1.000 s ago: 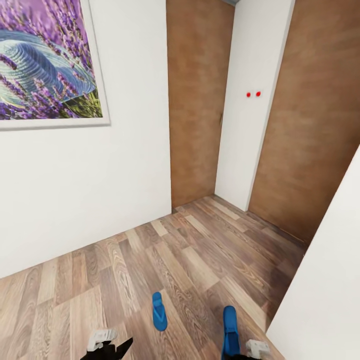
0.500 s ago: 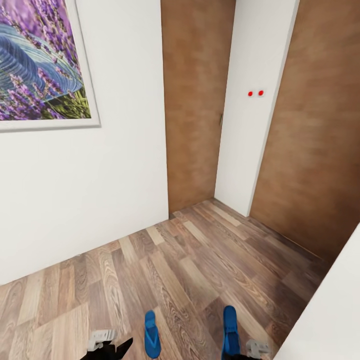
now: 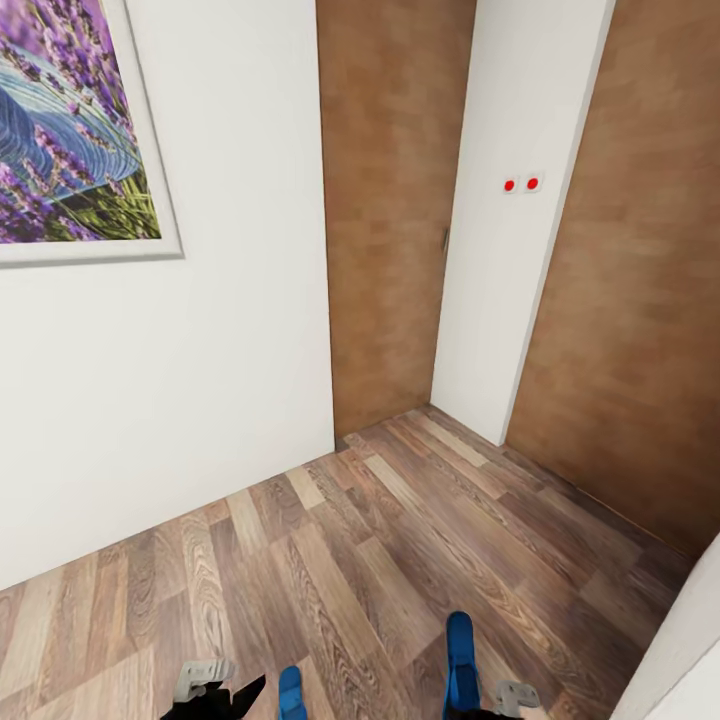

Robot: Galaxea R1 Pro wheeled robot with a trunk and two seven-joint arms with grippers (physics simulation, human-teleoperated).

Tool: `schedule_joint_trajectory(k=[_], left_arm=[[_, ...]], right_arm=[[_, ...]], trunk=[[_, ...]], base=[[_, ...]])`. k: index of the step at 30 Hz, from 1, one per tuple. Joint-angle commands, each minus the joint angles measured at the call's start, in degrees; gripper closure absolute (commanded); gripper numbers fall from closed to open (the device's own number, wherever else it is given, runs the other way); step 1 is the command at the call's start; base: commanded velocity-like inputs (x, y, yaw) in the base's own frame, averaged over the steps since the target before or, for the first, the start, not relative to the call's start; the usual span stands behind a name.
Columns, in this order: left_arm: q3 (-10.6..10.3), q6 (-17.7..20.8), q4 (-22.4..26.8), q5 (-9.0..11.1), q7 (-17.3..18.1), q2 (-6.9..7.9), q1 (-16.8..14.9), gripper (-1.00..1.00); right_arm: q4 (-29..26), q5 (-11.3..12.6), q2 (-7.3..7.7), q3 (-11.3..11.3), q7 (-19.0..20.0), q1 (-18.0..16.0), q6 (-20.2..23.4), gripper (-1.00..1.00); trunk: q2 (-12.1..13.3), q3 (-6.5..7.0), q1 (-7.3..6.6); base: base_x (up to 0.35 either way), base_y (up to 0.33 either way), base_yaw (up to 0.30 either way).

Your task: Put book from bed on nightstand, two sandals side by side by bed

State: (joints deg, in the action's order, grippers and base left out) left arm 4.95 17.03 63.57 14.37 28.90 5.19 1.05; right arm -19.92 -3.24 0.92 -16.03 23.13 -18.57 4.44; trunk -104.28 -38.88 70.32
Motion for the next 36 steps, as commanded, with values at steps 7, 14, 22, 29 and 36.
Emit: schedule_joint_trajectory(k=[7, 14, 22, 29, 36], left_arm=[[0.06, 0.55, 0.07, 0.57, 0.10, -0.01, 0.00, -1.00], [0.06, 0.55, 0.07, 0.57, 0.12, 0.00, 0.00, -1.00], [0.06, 0.49, 0.07, 0.51, 0.18, -0.08, 0.02, -1.00], [0.06, 0.48, 0.07, 0.49, 0.19, -0.08, 0.00, -1.00], [0.01, 0.46, 0.07, 0.48, 0.16, -0.09, 0.00, -1.00]], right_arm=[[-0.12, -0.27, -0.06, -0.50, 0.42, 0.01, 0.40, 1.00], [-0.12, -0.27, -0.06, -0.50, 0.42, -0.03, 0.42, 1.00], [-0.12, -0.27, -0.10, -0.50, 0.42, -0.01, 0.45, 1.00], [-0.12, -0.27, -0.11, -0.50, 0.42, -0.01, 0.48, 1.00], [-0.12, -0.27, -0.08, -0.50, 0.42, 0.00, 0.48, 1.00]], trunk=[[-0.02, -0.04, 0.03], [-0.02, -0.04, 0.03], [-0.02, -0.05, 0.03], [-0.02, -0.14, 0.03], [-0.02, -0.14, 0.03]], base=[[0.327, 0.000, 0.000], [0.327, 0.000, 0.000], [0.264, 0.000, 0.037], [0.029, 0.000, 0.217], [0.002, 0.000, 0.192]])
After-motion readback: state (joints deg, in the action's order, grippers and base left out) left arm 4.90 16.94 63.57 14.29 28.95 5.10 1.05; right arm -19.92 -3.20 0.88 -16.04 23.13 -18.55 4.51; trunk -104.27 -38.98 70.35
